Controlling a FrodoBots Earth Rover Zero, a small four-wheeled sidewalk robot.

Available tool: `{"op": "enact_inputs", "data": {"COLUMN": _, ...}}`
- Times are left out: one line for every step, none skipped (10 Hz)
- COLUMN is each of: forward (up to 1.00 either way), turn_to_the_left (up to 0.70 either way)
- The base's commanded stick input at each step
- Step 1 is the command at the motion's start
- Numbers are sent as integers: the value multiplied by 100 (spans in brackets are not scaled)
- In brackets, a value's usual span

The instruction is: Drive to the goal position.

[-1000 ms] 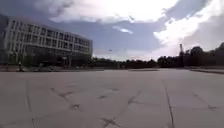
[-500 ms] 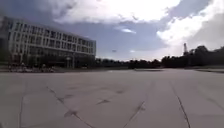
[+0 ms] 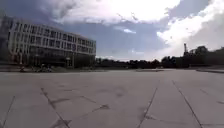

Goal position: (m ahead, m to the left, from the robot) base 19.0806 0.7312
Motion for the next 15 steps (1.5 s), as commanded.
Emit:
{"op": "enact_inputs", "data": {"forward": 50, "turn_to_the_left": -49}}
{"op": "enact_inputs", "data": {"forward": 50, "turn_to_the_left": -49}}
{"op": "enact_inputs", "data": {"forward": 50, "turn_to_the_left": -49}}
{"op": "enact_inputs", "data": {"forward": 50, "turn_to_the_left": -49}}
{"op": "enact_inputs", "data": {"forward": 50, "turn_to_the_left": -49}}
{"op": "enact_inputs", "data": {"forward": 50, "turn_to_the_left": -30}}
{"op": "enact_inputs", "data": {"forward": 50, "turn_to_the_left": 1}}
{"op": "enact_inputs", "data": {"forward": 50, "turn_to_the_left": 1}}
{"op": "enact_inputs", "data": {"forward": 50, "turn_to_the_left": 1}}
{"op": "enact_inputs", "data": {"forward": 50, "turn_to_the_left": 1}}
{"op": "enact_inputs", "data": {"forward": 50, "turn_to_the_left": 1}}
{"op": "enact_inputs", "data": {"forward": 50, "turn_to_the_left": 1}}
{"op": "enact_inputs", "data": {"forward": 50, "turn_to_the_left": 1}}
{"op": "enact_inputs", "data": {"forward": 50, "turn_to_the_left": 1}}
{"op": "enact_inputs", "data": {"forward": 50, "turn_to_the_left": 1}}
